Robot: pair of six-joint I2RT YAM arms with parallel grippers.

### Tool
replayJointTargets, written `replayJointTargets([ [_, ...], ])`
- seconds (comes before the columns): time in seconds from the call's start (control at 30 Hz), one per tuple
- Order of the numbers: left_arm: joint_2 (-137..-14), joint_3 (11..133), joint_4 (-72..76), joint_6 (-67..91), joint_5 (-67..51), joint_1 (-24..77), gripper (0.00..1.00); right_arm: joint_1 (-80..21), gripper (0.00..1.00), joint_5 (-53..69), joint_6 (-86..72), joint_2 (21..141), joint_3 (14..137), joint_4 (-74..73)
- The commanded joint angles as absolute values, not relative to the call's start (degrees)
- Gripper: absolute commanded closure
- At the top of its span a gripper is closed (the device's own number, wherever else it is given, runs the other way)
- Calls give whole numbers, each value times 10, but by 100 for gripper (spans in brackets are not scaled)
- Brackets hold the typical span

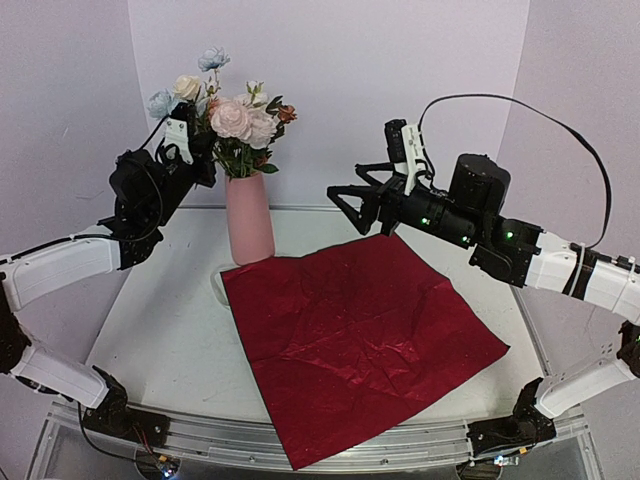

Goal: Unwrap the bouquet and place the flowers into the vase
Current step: Insert the fake flower into the vase.

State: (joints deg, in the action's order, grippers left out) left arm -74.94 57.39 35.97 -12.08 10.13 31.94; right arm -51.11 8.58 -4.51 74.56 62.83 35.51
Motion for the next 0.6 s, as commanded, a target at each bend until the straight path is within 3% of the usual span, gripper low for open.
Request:
replayJointTargets([
  [0.0,-736,602,373,-129,96,322,100,-513,7,94,-47,742,632,381],
  [0.57,-829,637,380,-132,108,321,100,-513,7,87,-39,740,632,379],
])
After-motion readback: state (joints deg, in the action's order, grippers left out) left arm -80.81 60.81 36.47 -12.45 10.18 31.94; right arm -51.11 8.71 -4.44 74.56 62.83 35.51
